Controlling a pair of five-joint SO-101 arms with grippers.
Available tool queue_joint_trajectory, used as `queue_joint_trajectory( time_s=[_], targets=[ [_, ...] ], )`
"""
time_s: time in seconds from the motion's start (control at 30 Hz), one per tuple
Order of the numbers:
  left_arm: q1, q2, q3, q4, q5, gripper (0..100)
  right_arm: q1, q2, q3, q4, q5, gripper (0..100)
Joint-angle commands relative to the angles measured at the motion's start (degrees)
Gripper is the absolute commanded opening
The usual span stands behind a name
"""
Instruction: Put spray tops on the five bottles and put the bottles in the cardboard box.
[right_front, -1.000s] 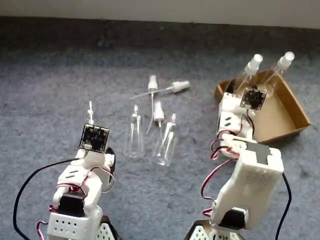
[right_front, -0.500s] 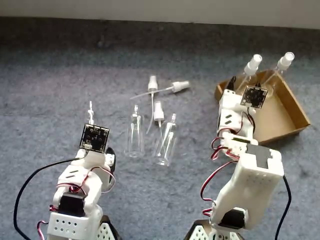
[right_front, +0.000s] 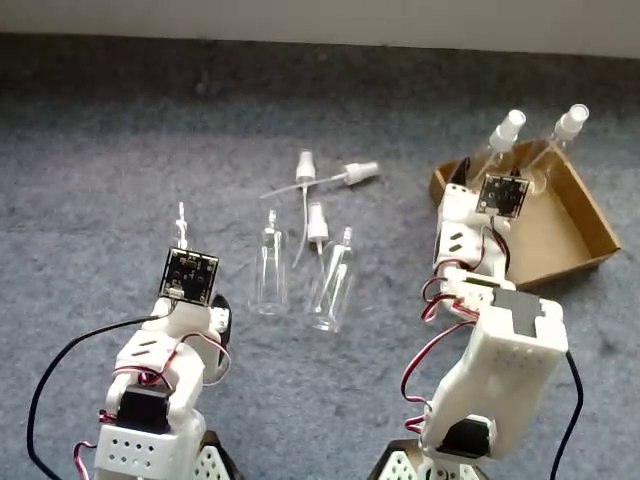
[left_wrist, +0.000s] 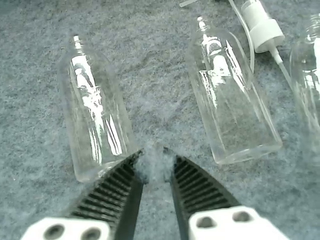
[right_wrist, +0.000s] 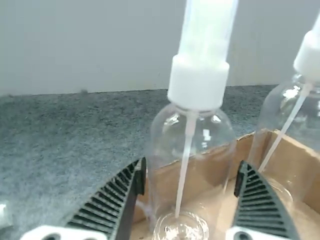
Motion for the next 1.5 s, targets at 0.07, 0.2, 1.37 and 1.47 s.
queue_joint_trajectory(
  time_s=[0.07,0.2,1.37,1.47],
  targets=[
    [0.92,-0.48,1.19,-0.79,-0.44,0,-0.31,-3.82,-0.13,-0.04,0.62,25.1],
    [0.84,-0.48,1.19,-0.79,-0.44,0,0.57,-4.09,-0.22,-0.04,0.70,25.1],
    [0.84,-0.48,1.19,-0.70,-0.44,0,2.86,-60.00,29.58,4.97,0.62,24.8],
    [0.92,-0.48,1.19,-0.70,-0.44,0,4.62,-68.26,29.85,14.20,0.26,24.8]
  ],
)
